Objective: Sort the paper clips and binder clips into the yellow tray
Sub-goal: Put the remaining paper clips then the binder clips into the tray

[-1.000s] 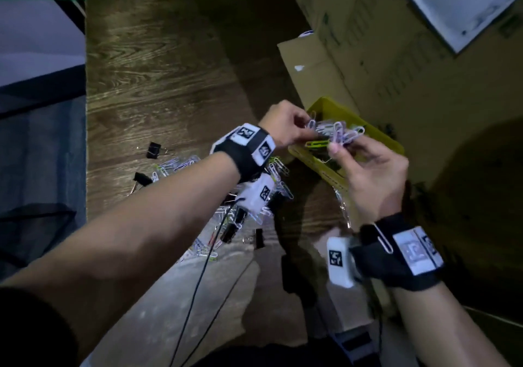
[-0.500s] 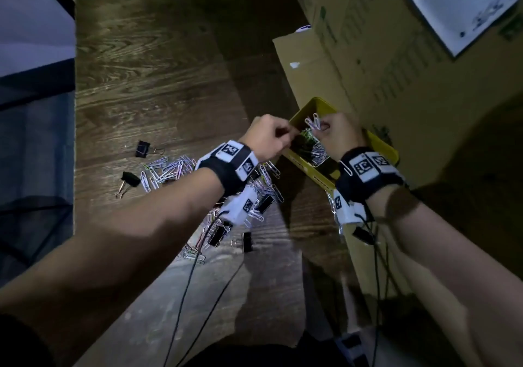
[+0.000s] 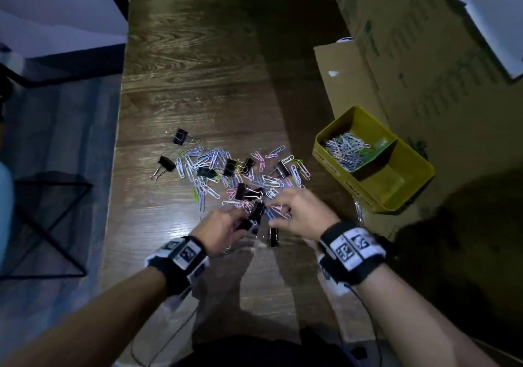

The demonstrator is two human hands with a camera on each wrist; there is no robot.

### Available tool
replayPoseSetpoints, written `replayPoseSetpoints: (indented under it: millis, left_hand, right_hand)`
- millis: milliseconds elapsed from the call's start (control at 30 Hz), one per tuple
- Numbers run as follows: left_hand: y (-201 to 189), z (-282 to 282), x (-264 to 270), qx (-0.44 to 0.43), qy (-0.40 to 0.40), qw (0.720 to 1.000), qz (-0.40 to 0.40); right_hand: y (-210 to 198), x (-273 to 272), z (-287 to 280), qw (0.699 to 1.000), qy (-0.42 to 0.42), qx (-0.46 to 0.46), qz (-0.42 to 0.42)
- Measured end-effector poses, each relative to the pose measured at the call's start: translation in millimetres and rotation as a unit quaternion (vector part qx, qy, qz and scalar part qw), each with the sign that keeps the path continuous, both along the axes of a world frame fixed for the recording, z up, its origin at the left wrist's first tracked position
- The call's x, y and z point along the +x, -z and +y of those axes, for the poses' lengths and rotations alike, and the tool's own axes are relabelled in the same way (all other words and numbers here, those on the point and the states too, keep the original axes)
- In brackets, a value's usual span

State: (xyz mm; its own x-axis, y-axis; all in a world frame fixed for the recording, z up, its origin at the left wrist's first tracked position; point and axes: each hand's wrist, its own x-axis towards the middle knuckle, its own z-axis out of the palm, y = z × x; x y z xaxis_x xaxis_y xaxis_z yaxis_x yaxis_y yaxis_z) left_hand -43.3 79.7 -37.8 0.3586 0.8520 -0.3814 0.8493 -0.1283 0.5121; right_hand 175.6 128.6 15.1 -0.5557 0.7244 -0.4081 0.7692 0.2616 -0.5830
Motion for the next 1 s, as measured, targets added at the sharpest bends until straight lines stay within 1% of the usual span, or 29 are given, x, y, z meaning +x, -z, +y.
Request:
replayPoseSetpoints:
  millis: [67,100,133,200,267,333,467,567,633,733,800,833,867,933,1000]
  left_hand:
    - [6.9,-7.4,7.4,0.015,-0.026,0.999,-0.011]
    - [8.6,-9.5,10.6,0.016,-0.036,0.999,-0.013]
    - [8.6,-11.0,13.4,0.016,-0.042,0.999,-0.018]
    - [7.5,-11.5,12.6,0.019,-0.062,0.997,-0.040]
    - [0.3,-8.0,2.0,0.025,-0.099,0.993,-0.061]
    - [-7.3,-1.9,-19.2,0.044,-0.135,0.988,-0.056]
    - [-10.9,12.7,-76.8,0.070,-0.194,0.978,0.013]
    - [-8.3,18.5,-102.6,0.065,-0.200,0.975,0.066]
    - [-5.2,16.4,-110.6,0.070,-0.198,0.975,0.068]
    - [-2.6,1.2,-113.5,0.144,-0.190,0.968,0.081]
    - [-1.1,-19.1,-105.7,0.178,-0.201,0.960,0.079]
    - [0.6,-31.6,-99.0,0.176,-0.208,0.960,0.069]
    - [4.3,-43.9,-92.0,0.157,-0.216,0.962,0.061]
    - [15.1,-64.3,-78.2,0.090,-0.233,0.967,0.057]
    - [24.1,-75.3,-64.5,0.042,-0.232,0.971,0.043]
  right_hand:
    - [15.7,-12.9,-20.3,0.994,-0.067,-0.032,-0.085]
    - [22.0,-17.4,-28.2,0.989,-0.085,-0.037,-0.118]
    - [27.0,-20.3,-34.5,0.986,-0.092,-0.033,-0.135]
    - [35.2,-24.0,-42.5,0.986,-0.090,-0.006,-0.140]
    - [40.2,-23.9,-44.5,0.988,-0.060,0.004,-0.139]
    - [41.7,-17.8,-43.8,0.989,-0.015,0.004,-0.144]
    - [38.9,5.0,-41.4,0.982,0.065,0.041,-0.170]
    - [41.1,13.3,-43.7,0.979,0.095,0.064,-0.168]
    - [44.0,8.7,-46.9,0.979,0.090,0.096,-0.157]
    - [45.1,-15.1,-56.1,0.981,0.054,0.138,-0.123]
    - [45.4,-37.5,-66.6,0.986,0.035,0.147,-0.064]
    - [46.4,-49.0,-72.1,0.989,0.029,0.140,-0.041]
    - [47.6,-60.6,-76.8,0.992,0.023,0.122,-0.037]
    - [53.5,-81.1,-84.2,0.996,0.011,0.069,-0.063]
    - [60.5,-97.4,-89.3,0.995,0.011,0.039,-0.088]
